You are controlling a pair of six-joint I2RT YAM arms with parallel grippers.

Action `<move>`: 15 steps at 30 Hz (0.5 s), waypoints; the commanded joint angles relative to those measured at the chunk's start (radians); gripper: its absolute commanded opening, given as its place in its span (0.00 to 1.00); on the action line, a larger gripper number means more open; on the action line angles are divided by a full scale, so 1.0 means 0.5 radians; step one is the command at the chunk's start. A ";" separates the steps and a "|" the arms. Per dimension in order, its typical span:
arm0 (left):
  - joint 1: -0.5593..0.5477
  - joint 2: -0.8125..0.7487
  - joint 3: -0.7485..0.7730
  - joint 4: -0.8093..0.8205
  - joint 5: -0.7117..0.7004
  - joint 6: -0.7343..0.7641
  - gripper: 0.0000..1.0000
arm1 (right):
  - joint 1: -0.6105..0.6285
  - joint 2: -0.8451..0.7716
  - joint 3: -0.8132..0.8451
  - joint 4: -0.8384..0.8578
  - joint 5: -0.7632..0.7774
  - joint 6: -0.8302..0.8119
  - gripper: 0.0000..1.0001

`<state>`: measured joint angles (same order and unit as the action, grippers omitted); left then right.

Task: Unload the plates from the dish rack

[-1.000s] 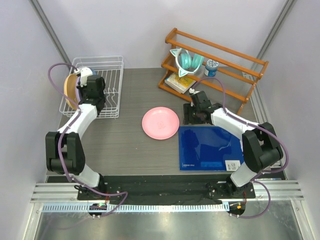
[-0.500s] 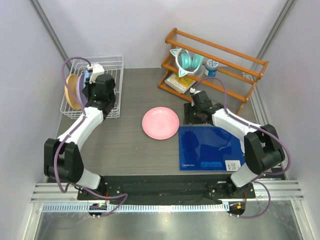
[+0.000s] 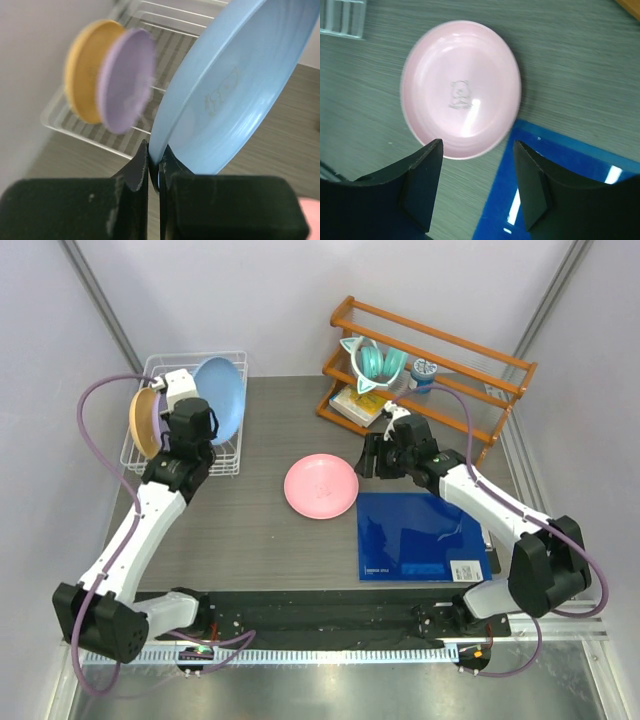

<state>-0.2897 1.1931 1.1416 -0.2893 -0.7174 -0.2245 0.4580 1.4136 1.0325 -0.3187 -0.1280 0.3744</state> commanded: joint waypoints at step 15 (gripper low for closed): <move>-0.215 -0.091 -0.537 0.266 1.545 -0.846 0.00 | 0.093 0.084 -0.065 0.757 -0.410 0.291 0.64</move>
<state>-0.3672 1.1709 0.8841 -0.2771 -0.0414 -0.5835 0.4965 1.4178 0.9699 -0.0055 -0.3126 0.5037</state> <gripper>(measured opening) 0.039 0.642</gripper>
